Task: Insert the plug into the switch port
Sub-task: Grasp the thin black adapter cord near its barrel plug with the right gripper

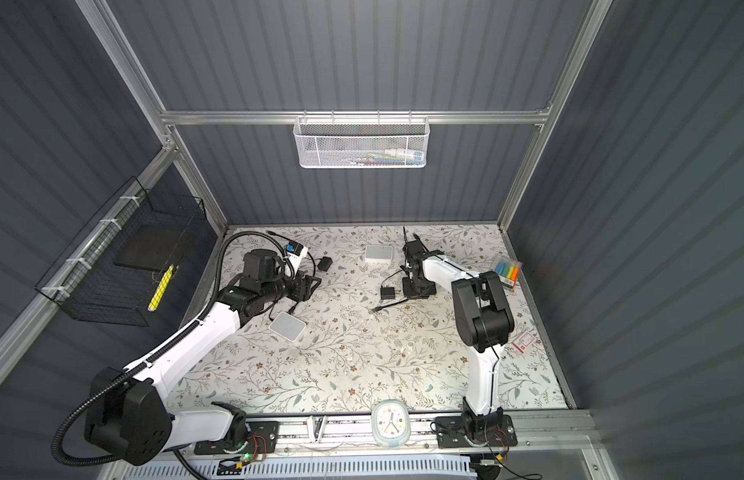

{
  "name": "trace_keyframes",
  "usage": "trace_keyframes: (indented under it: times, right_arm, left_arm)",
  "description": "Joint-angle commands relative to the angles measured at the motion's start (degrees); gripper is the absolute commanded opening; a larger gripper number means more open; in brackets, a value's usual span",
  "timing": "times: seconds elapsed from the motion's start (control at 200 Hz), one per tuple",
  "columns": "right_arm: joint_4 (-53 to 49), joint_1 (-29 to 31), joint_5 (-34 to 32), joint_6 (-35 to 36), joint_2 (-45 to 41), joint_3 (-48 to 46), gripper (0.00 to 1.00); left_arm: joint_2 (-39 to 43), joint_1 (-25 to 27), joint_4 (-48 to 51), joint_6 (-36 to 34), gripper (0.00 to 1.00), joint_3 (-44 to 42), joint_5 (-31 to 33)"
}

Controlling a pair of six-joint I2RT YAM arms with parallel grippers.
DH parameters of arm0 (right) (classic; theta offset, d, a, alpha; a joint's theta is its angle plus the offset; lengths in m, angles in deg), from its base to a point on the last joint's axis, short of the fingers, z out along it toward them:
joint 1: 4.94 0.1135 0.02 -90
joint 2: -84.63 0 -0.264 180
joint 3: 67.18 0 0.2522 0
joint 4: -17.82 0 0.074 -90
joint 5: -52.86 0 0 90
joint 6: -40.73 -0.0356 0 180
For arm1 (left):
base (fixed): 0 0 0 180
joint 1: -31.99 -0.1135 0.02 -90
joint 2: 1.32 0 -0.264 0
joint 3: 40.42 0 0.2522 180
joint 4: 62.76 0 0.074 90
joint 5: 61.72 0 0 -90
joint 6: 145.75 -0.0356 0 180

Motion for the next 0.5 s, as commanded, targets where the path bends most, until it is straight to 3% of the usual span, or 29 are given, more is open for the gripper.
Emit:
trace_keyframes:
  times: [0.0,0.255,0.495]
  right_arm:
    - [-0.6,0.0,-0.9,-0.7,1.0,0.0,0.17]
    - [-1.6,0.1,-0.5,0.1,-2.0,0.3,0.02]
    - [-4.9,0.1,3.1,2.5,-13.2,-1.4,0.0]
  left_arm:
    - [-0.5,-0.3,0.9,-0.9,0.66,2.0,-0.9]
    - [-0.2,-0.3,1.1,-1.0,0.66,1.5,-0.6]
    - [-3.1,1.1,-4.0,0.3,0.65,0.1,-11.7]
